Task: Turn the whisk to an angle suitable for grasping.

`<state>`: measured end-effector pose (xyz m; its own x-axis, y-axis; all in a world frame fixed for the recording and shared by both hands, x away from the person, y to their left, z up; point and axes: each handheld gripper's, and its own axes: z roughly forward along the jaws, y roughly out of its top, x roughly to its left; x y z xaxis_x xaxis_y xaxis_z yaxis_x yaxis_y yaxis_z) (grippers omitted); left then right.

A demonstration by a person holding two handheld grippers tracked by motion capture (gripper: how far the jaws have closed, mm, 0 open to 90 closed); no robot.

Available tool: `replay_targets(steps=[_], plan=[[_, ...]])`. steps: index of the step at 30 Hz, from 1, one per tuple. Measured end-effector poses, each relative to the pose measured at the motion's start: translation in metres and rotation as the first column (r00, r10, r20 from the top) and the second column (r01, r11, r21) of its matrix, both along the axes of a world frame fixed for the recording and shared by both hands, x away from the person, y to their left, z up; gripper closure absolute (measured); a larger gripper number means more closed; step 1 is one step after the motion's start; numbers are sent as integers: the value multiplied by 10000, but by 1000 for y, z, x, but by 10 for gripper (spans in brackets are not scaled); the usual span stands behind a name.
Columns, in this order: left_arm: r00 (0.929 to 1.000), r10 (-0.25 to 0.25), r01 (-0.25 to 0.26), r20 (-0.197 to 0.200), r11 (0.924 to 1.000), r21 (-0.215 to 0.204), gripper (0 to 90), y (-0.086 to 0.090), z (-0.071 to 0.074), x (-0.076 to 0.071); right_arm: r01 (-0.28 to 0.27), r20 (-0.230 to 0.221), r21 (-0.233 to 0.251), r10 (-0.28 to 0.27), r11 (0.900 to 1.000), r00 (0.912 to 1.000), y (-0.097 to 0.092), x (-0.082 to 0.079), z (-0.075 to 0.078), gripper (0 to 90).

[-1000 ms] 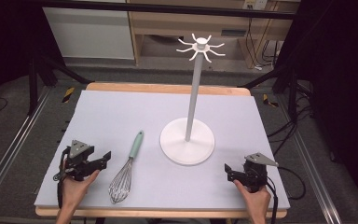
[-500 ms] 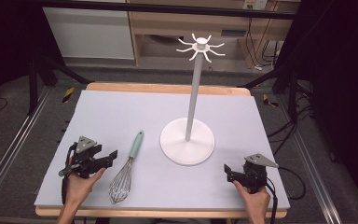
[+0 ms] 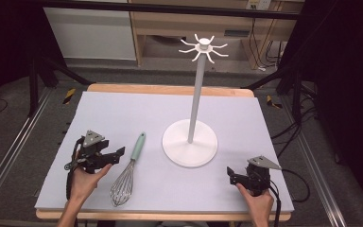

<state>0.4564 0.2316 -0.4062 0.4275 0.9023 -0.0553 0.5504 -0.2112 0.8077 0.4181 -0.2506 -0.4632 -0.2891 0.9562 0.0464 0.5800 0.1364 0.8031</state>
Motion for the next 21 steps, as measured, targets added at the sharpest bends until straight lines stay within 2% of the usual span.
replay_targets(steps=[10, 17, 21], plan=[[9990, -189, 208, -403, 9988, 453, 313, -11, 3, 10, 13, -7, -82, -13, 10000, 10000, 2, 0, 0, 113], [9962, -404, 474, -768, 9946, 920, 343, -20, 2, 18, -21, -43, -123, 21, 9999, 10000, 3, 1, 0, 114], [9937, -497, 602, -1002, 9926, 1051, 334, -24, -1, 23, -4, -29, -62, 4, 10000, 10000, 3, 1, 0, 113]])
